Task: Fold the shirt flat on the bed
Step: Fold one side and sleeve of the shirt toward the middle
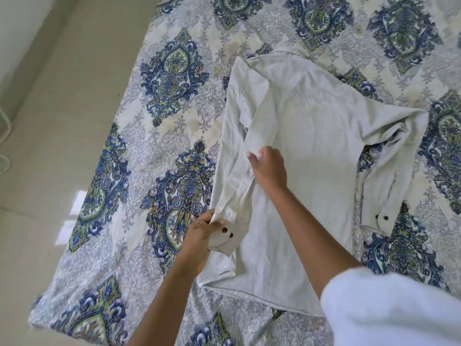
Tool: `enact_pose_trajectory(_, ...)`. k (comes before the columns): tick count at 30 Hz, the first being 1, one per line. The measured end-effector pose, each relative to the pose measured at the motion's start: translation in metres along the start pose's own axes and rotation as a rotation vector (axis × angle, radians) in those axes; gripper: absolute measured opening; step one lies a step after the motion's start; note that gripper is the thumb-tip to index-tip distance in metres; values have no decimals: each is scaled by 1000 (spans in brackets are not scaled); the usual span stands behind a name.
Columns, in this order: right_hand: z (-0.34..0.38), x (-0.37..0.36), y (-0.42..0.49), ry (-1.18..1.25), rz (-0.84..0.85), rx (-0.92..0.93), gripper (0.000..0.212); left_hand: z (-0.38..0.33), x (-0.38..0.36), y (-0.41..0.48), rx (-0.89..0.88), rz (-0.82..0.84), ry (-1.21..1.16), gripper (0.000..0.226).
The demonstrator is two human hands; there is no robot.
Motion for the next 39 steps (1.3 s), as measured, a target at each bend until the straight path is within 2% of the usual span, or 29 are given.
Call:
enact_pose_trajectory(3,18,-16,31,-327,101,6,69,0,-14,0,14,91,-26,23)
enact_pose_trajectory(5,22,-21,42,-484,132,-24,59,-1,-20,-1,11,157,-83,22)
enact_pose_trajectory(8,33,-6,54,-434,-9,-61,30,2,-12,-3,21,216,-211,18)
enact_pose_trajectory(10,62,9,58,-394,-179,99,27,8,-1,-4,36,219,-304,25)
enact_pose_trajectory(11,80,7,57,-371,-193,220,28,15,6,-2,61,208,-341,32)
enact_pose_trajectory(13,105,-27,50,-313,-22,403,34,36,21,5,139,129,-380,38)
enact_pose_trajectory(14,105,-52,45,-281,115,416,35,48,30,8,177,76,-389,35)
enact_pose_trajectory(16,86,-90,33,-171,312,331,32,69,48,15,240,-37,-361,22)
enact_pose_trajectory(17,74,-98,27,-91,325,267,31,79,58,18,270,-95,-335,18)
enact_pose_trajectory(19,48,-94,14,-21,225,145,31,95,72,21,327,-154,-260,20)
enact_pose_trajectory(21,17,-81,-6,-39,91,0,32,105,79,21,369,-171,-141,23)
enact_pose_trajectory(23,-20,-75,-33,-41,27,-180,29,109,88,22,377,-213,-60,26)
enact_pose_trajectory(25,-57,-81,-61,-3,36,-370,21,107,93,24,360,-242,-15,26)
enact_pose_trajectory(27,-78,-94,-87,160,115,-504,19,103,95,26,347,-244,33,25)
enact_pose_trajectory(29,-81,-111,-106,383,226,-525,28,99,96,29,345,-231,77,23)
enact_pose_trajectory(31,-79,-116,-120,532,263,-547,24,98,96,31,351,-199,114,23)
enact_pose_trajectory(34,-83,-106,-129,635,143,-596,19,92,84,28,340,-118,96,30)
enact_pose_trajectory(39,-99,-84,-146,884,-106,-693,15,90,38,14,361,156,57,36)
Point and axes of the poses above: each hand's wrist, its own y-axis towards the middle knuckle, its own x-axis out of the back of the hand, z = x × y, the point moved 10 cm from there along y, towards the middle knuckle, and after that the axes turned 10 degrees about x, right-handed, at the moved point
